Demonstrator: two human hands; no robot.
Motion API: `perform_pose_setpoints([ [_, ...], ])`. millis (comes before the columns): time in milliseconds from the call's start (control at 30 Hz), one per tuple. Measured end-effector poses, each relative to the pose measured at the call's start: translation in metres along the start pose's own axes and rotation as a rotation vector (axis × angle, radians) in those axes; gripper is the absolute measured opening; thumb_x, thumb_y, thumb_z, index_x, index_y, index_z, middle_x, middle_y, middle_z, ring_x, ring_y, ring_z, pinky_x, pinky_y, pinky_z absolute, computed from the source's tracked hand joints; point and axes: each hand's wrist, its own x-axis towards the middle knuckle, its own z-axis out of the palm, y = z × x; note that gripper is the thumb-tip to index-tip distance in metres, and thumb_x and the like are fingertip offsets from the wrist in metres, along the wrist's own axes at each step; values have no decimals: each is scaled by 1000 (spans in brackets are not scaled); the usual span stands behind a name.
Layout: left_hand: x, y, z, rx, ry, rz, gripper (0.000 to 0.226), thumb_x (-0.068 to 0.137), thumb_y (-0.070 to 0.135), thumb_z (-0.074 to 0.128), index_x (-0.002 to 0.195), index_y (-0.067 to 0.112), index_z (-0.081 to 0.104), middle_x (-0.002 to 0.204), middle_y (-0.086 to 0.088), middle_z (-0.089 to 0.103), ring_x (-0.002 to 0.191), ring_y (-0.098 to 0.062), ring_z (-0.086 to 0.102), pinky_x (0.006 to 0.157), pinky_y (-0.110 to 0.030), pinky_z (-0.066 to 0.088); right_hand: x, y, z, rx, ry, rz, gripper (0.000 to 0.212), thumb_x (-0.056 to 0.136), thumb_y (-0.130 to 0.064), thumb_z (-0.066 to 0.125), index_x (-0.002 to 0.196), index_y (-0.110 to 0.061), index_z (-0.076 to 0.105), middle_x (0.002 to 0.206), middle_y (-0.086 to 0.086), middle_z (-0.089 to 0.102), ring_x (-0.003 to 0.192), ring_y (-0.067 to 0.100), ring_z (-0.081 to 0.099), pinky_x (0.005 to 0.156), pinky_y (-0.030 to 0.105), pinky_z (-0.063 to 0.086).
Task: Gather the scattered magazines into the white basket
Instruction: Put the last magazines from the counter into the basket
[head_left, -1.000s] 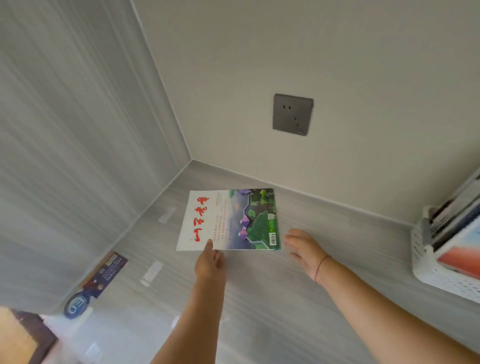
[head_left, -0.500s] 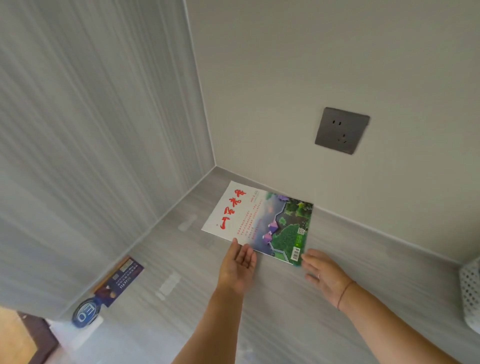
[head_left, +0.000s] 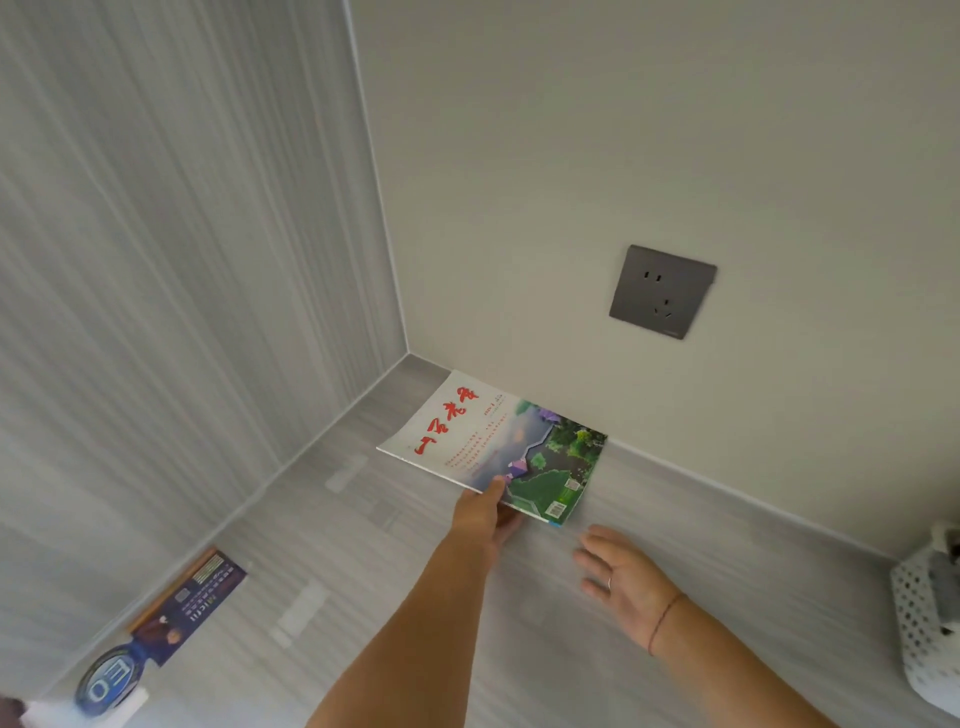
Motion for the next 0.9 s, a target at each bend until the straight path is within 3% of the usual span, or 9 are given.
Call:
perform_pose_setpoints([
  [100, 5, -10, 3, -17, 39, 74, 28, 92, 0, 50, 118, 12, 49, 108, -17, 62, 87, -30, 64, 69, -42, 54, -1, -2, -1, 24, -11, 15, 47, 90, -13, 53, 135, -12, 39, 123, 8, 52, 129, 24, 43, 93, 36, 34],
  [233, -4, -18, -12, 65, 53, 149, 30, 92, 0, 49, 115, 19, 51, 100, -11, 64, 81, -24, 64, 57, -34, 54, -3, -4, -9, 87, 21, 18, 39, 89, -16, 54, 127, -12, 47, 129, 18, 53, 121, 27, 49, 102, 42, 35],
  [333, -21, -23, -44, 184, -31, 175, 32, 92, -1, 49, 118, 17, 53, 97, -7, 67, 82, -21, 65, 57, -31, 55, -5, -10, -20, 161, 82, 2, 43, 90, -28, 55, 128, -10, 48, 128, 15, 51, 123, 30, 49, 105, 43, 36],
  [400, -36, -25, -68, 303, -122, 159, 35, 93, -1, 48, 122, 17, 53, 102, -5, 69, 88, -21, 66, 63, -31, 57, -7, -14, -31, 200, 109, 3, 32, 88, -33, 57, 112, -12, 58, 113, 9, 58, 107, 27, 57, 95, 40, 45],
  [500, -55, -24, -93, 475, -253, 76, 39, 93, 0, 48, 127, 19, 52, 116, -9, 67, 104, -26, 63, 86, -41, 53, -19, -15, -46, 75, 43, 11, 22, 88, -33, 56, 90, -15, 68, 91, 0, 70, 87, 17, 61, 76, 33, 48],
  [600, -70, -20, -99, 655, -394, 44, 38, 93, 2, 48, 124, 24, 55, 118, -7, 67, 107, -24, 62, 95, -43, 47, -34, -15, -60, -127, -52, -29, 20, 87, -21, 57, 103, -12, 66, 67, 1, 64, 68, 17, 53, 66, 29, 46],
  [700, -83, -20, -83, 764, -461, 62, 39, 93, 2, 49, 124, 24, 55, 118, -7, 67, 104, -23, 61, 94, -43, 48, -53, -24, -71, -143, -125, -103, 21, 89, 0, 50, 108, -4, 61, 74, 8, 67, 63, 15, 59, 57, 24, 50],
  [800, -93, -23, -55, 818, -452, 125, 39, 91, -2, 51, 125, 17, 57, 114, -7, 68, 100, -22, 60, 90, -39, 49, -75, -34, -86, -170, -64, -184, 17, 89, 7, 46, 96, -3, 58, 48, -1, 61, 41, 5, 53, 40, 16, 44],
  [900, -104, -27, -19, 832, -432, 203, 35, 89, -4, 54, 120, 10, 61, 116, -11, 68, 101, -24, 63, 95, -41, 50, -96, -45, -113, -213, 56, -250, 15, 89, 6, 50, 97, -3, 59, 58, 11, 42, 47, 15, 36, 40, 21, 37],
])
